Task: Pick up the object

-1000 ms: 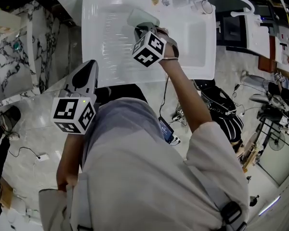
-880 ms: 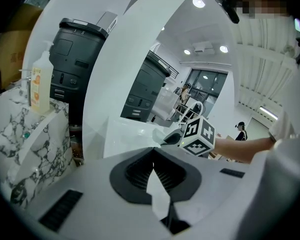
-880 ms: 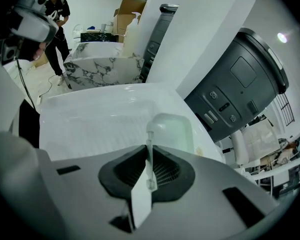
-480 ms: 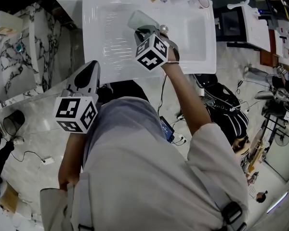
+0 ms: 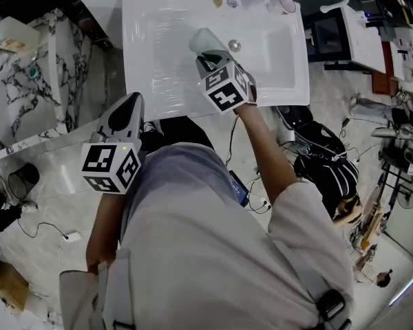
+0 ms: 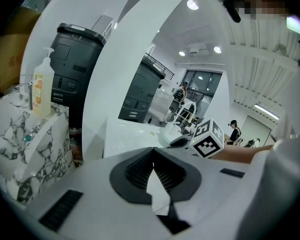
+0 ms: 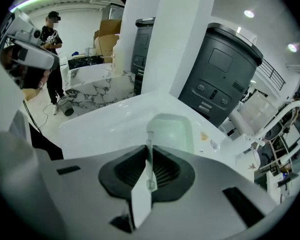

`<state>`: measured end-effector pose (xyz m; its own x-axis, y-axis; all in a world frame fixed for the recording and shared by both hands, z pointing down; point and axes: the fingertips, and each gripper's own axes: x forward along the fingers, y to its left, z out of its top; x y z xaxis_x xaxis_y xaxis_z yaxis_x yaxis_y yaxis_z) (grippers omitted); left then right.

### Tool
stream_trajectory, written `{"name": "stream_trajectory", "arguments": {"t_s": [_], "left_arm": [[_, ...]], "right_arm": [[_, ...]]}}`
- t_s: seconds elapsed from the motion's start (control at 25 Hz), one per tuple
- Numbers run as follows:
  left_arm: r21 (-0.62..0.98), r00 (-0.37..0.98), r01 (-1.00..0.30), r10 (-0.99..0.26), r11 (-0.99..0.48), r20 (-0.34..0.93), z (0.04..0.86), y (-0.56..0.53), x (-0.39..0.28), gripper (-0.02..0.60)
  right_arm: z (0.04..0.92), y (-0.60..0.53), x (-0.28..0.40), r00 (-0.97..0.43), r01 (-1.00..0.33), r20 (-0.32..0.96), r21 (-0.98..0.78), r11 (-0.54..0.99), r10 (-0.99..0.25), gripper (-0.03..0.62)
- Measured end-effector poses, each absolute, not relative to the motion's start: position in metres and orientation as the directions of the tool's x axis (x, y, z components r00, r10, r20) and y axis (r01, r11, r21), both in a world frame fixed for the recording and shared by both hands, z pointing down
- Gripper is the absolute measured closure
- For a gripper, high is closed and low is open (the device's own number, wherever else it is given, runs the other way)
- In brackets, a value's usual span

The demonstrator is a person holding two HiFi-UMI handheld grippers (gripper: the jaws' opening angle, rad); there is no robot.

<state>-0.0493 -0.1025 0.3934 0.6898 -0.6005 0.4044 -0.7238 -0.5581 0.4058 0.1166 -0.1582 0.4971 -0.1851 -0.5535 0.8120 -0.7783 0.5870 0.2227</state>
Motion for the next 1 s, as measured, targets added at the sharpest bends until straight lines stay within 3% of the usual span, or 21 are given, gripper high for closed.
{"name": "stream_trajectory", "arguments": {"t_s": [1.0], "left_arm": [[0.406,0.725,-0.688,-0.564,-0.601,0.394,0.392,-0.084,-0.065,0.575]], "right_arm": [[0.459,-0.096,0.103,-0.211,-0.907,0.729,0.103,0.409,-0.651,0.554]]}}
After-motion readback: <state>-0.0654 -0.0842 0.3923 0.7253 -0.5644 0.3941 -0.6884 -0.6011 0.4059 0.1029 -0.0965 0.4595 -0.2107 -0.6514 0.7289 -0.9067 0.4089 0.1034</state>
